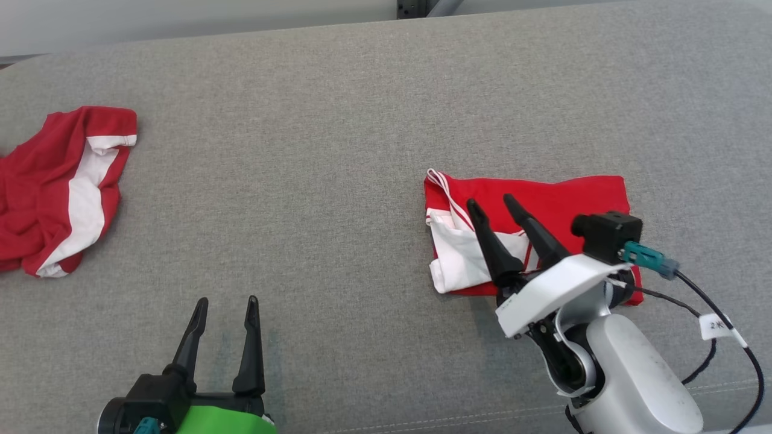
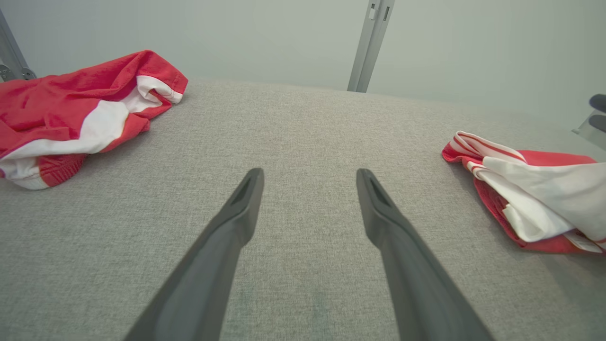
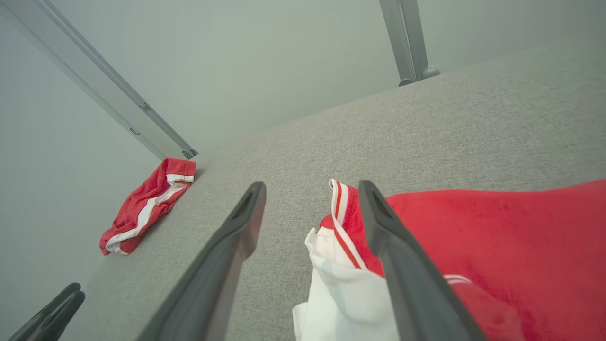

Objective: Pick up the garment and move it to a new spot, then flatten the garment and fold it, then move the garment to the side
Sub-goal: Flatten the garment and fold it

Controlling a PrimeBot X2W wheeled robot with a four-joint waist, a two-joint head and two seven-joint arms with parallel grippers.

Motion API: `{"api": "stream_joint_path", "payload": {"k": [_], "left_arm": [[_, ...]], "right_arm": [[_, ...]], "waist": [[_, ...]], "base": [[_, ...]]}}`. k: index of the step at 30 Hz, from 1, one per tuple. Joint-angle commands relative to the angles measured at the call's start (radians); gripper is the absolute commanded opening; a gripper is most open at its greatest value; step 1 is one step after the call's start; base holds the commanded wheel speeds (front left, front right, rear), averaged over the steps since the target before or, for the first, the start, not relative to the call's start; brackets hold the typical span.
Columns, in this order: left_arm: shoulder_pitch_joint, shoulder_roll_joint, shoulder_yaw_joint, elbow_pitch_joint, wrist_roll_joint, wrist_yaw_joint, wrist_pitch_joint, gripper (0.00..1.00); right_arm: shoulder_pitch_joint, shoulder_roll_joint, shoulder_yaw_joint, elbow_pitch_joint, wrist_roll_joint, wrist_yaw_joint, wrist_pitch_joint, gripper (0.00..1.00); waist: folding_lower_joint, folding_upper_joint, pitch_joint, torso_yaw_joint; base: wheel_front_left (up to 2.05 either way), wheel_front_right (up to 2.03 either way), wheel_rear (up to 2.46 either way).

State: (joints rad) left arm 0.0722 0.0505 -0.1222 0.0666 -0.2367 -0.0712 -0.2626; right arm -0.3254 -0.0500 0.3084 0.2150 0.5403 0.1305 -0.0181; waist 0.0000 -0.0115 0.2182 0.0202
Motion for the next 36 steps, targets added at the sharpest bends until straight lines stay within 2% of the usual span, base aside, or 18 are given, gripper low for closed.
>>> {"api": "stream_joint_path", "payload": {"k": [1,5,6,7,13,18,23,27,36], "left_arm": [[0.019,0.0,0.006,-0.006,-0.002,0.005,-0.003,1.0],[0.029,0.0,0.01,-0.012,-0.004,0.009,-0.003,1.0],[0.031,0.0,0.01,-0.013,-0.004,0.01,-0.003,1.0],[0.034,0.0,0.009,-0.014,-0.003,0.009,-0.003,1.0],[0.015,0.0,0.002,-0.015,0.004,0.003,-0.003,1.0],[0.007,0.0,-0.004,-0.008,0.006,-0.004,-0.003,1.0],[-0.003,0.0,-0.004,-0.002,-0.003,-0.001,-0.003,1.0],[-0.004,0.0,0.0,0.002,-0.002,-0.006,-0.003,1.0],[-0.021,0.0,0.011,0.004,-0.036,-0.002,-0.003,1.0]], "right_arm": [[0.032,-0.006,-0.028,-0.041,-0.015,0.0,-0.02,1.0],[0.092,-0.036,-0.095,-0.112,-0.038,0.0,-0.067,1.0],[0.103,-0.052,-0.116,-0.123,-0.055,0.0,-0.083,0.81],[0.127,-0.076,-0.153,-0.126,-0.081,0.0,-0.105,0.0],[0.132,-0.118,-0.24,-0.036,-0.148,0.0,-0.192,0.0],[0.086,-0.112,-0.233,0.083,-0.226,0.0,-0.235,0.0],[0.033,-0.075,-0.174,0.235,-0.295,0.0,-0.247,0.0],[-0.002,-0.037,-0.112,0.293,-0.321,0.0,-0.247,0.0],[-0.141,-0.002,0.002,0.525,-0.255,0.0,-0.247,0.0]], "waist": [[0.0,0.0115,-0.009,-0.013],[0.0,0.0115,-0.019,-0.029],[0.0,0.0115,-0.02,-0.031],[0.0,0.0115,-0.02,-0.034],[0.0,0.0115,-0.006,-0.027],[0.0,0.0115,0.004,-0.012],[0.0,0.0115,0.005,0.016],[0.0,0.0115,0.009,0.029],[0.0,0.0115,0.024,0.063]], "base": [[0.0,0.0,0.0],[0.0,0.0,0.0],[0.0,0.0,0.0],[0.0,0.0,0.0],[0.0,0.0,0.0],[0.0,0.0,0.0],[0.0,0.0,0.0],[0.0,0.0,0.0],[0.0,0.0,0.0]]}}
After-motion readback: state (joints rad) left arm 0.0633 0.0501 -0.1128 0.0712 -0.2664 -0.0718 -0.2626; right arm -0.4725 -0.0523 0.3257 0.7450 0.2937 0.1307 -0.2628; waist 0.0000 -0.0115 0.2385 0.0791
